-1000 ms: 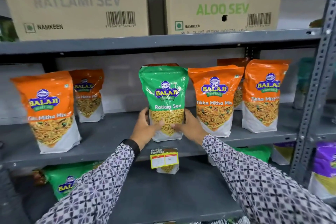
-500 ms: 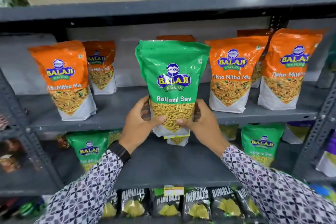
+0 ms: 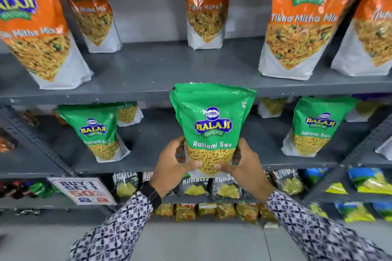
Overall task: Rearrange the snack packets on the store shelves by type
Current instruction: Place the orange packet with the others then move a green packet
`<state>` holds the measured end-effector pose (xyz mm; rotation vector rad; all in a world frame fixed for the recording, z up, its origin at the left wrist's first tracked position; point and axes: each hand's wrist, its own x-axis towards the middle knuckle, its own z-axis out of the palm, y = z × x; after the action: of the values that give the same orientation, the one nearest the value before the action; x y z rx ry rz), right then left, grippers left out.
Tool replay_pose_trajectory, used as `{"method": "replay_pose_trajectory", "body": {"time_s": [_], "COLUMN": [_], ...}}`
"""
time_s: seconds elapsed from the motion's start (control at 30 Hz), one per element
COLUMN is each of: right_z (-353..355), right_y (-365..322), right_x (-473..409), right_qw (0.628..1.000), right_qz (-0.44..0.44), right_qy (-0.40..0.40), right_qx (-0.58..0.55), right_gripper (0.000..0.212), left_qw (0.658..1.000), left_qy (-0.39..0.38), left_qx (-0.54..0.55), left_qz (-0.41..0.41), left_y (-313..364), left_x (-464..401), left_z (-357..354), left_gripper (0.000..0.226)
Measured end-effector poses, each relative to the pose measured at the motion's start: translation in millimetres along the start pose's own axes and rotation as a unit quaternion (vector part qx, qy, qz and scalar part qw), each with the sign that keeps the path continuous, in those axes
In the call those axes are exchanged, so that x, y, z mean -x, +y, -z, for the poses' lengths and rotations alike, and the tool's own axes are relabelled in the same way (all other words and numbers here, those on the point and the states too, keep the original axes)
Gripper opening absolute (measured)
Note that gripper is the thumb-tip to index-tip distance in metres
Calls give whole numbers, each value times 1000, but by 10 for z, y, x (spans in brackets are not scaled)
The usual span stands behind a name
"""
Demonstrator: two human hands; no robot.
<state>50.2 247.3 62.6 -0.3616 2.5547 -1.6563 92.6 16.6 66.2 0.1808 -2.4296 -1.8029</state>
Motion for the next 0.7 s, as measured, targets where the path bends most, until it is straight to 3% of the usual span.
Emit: {"method": "replay_pose_trajectory", "body": {"time_s": [0.23, 0.7], "right_z": [-419, -680], "right_y": [633, 897], "right_x": [-493, -1215], "right_qw": [997, 997], "right_qz": [-67, -67], "right_qy": [-12, 8], "right_qx": [20, 33], "right_gripper": [64, 74], "left_qw": [997, 996], "left_qy": [-3, 12], "left_qx": [-52, -70], "left_qz": [52, 62], "left_y": [-654, -1010], "left_x": [-471, -1238], "left_z": [-258, -307], "left_gripper": [72, 61]}}
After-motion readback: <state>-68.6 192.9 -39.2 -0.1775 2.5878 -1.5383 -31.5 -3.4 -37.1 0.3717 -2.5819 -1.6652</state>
